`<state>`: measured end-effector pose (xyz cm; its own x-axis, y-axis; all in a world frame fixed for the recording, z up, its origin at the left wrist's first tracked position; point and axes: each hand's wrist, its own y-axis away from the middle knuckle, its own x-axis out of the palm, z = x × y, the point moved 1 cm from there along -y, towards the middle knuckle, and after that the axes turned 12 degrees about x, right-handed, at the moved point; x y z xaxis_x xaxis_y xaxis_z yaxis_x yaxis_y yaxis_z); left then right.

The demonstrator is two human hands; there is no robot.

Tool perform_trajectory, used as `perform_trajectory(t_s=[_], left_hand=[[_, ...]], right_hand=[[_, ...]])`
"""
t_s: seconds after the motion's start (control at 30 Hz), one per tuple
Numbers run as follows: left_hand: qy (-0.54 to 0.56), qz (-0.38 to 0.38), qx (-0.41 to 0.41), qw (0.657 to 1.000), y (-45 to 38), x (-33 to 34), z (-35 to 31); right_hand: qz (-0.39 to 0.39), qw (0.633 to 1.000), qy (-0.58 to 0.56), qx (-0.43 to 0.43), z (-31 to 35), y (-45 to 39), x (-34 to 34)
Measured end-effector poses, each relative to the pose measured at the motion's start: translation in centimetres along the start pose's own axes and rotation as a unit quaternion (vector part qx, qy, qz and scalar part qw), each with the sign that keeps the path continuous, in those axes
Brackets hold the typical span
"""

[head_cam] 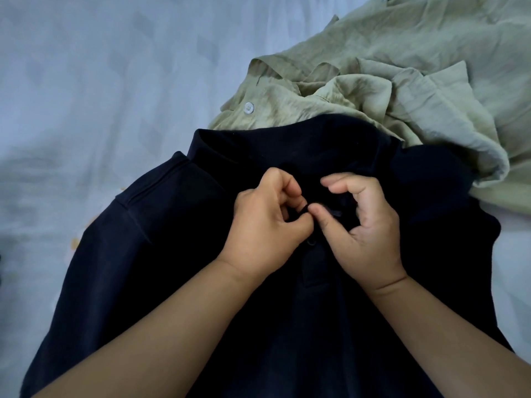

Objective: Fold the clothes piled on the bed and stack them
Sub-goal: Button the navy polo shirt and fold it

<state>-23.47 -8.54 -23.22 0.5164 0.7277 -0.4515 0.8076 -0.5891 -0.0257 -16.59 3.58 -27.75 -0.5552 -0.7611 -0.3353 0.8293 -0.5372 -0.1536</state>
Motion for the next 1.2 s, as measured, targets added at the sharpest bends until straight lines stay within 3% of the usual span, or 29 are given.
perform_trajectory(t_s=[0.1, 0.27, 0.33, 0.43, 0.53, 0.6, 0.77, 1.0, 1.2], left_hand=[[-0.008, -0.014, -0.021, 1.000, -0.1, 0.5, -0.1], [0.094, 0.071, -0.054, 0.992, -0.3, -0.8, -0.3], [0.064, 0.095, -0.036, 0.993, -0.3, -1.4, -0.5], [0.049, 0.070, 0.010, 0.996, 0.1, -2.1, -0.6], [-0.104, 0.025, 0.146, 0.983, 0.4, -3.1, -0.2], [-0.200, 0.014, 0.163, 0.966, 0.2, -3.7, 0.0], [-0.323, 0.062, 0.095, 0.940, -1.1, -4.3, -1.2], [-0.230, 0.095, 0.121, 0.961, -2.0, -5.7, -0.6], [-0.142, 0.169, -0.031, 0.975, -3.7, -6.7, -1.7]], right_hand=[[-0.013, 1.000, -0.010, -0.002, 0.0, 0.0, -0.1], [-0.055, 0.996, -0.010, 0.064, 0.4, -0.3, -0.2], [-0.054, 0.997, -0.002, 0.052, 0.5, -0.2, -0.1], [-0.027, 1.000, 0.005, 0.006, 0.3, 0.1, -0.1], [-0.028, 0.999, 0.040, -0.023, 0.4, 0.0, -0.2], [-0.036, 0.995, 0.080, -0.049, 0.7, 0.0, -0.2], [-0.046, 0.988, 0.124, -0.080, 1.5, -0.2, -0.1], [-0.039, 0.987, 0.111, -0.106, 1.6, -0.1, 0.0], [0.002, 0.970, 0.162, -0.179, 2.9, -0.6, 0.4]])
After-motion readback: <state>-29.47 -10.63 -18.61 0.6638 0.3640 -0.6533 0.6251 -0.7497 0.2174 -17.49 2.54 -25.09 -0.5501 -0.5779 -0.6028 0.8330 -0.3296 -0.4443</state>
